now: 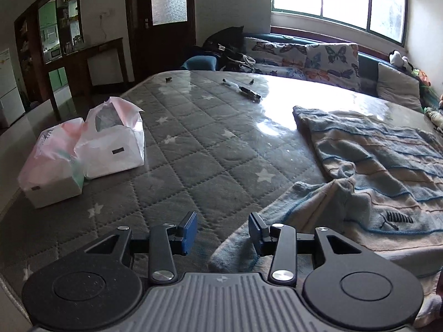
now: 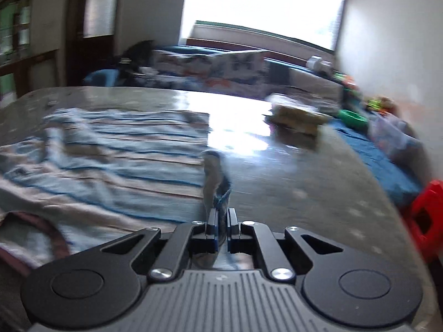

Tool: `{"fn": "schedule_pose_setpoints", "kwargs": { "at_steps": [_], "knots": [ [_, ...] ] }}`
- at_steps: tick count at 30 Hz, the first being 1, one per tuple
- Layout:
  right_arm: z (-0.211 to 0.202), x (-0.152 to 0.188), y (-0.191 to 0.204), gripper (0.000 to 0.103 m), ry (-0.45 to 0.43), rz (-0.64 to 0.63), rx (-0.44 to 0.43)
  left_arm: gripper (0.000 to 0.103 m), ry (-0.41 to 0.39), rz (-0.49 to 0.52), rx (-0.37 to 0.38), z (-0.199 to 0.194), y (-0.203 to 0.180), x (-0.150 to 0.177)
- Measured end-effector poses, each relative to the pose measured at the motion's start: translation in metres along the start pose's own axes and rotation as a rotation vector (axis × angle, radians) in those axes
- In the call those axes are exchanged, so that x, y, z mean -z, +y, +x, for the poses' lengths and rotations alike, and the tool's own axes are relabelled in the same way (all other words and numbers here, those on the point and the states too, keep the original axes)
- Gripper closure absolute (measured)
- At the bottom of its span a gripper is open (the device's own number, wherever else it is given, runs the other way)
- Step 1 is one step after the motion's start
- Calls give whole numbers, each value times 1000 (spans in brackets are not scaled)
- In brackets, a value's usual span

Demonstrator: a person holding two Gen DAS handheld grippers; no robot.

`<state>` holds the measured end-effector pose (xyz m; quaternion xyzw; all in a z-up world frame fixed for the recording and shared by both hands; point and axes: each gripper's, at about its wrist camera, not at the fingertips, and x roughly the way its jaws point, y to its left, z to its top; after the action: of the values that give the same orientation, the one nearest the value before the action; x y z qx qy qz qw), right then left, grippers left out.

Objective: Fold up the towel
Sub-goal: 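Grasp the towel edge with the right gripper and pull it straight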

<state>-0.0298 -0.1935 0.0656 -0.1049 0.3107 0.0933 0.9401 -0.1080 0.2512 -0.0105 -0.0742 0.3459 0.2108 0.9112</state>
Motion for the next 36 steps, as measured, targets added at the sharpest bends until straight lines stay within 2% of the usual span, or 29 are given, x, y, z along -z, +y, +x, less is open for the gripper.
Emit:
{"fn": "schedule_pose_setpoints", "kwargs": {
  "at_steps": [5,10,11,14,17,22,23,25,27,34,36],
  "knots": [
    [12,9,-44,98,41,64,109,59,17,-14,-4,2,4,0],
    [34,18,-58,91,87,94,171,59,13,-32,9,-1,9,-3],
    [35,18,-60,88,85,115,180,56,14,-31,14,-1,9,-4],
    [32,17,-60,82,69,138,158,53,25,-26,30,3,7,-6],
    [26,14,-44,75,53,100,117,52,42,10,44,10,-3,-5],
    [25,13,-18,72,64,54,33,53,53,55,68,14,-15,1],
    [24,13,-13,71,67,50,7,56,53,59,75,13,-15,2],
    [22,13,-3,69,72,41,-43,72,51,66,100,11,-16,4],
    [19,14,8,69,74,21,-81,95,45,82,111,7,-19,7],
    [20,20,33,67,104,-44,-148,97,-10,60,10,-34,-12,21],
    [19,22,35,67,103,-52,-161,95,13,79,23,-40,-10,22]
  ]
}}
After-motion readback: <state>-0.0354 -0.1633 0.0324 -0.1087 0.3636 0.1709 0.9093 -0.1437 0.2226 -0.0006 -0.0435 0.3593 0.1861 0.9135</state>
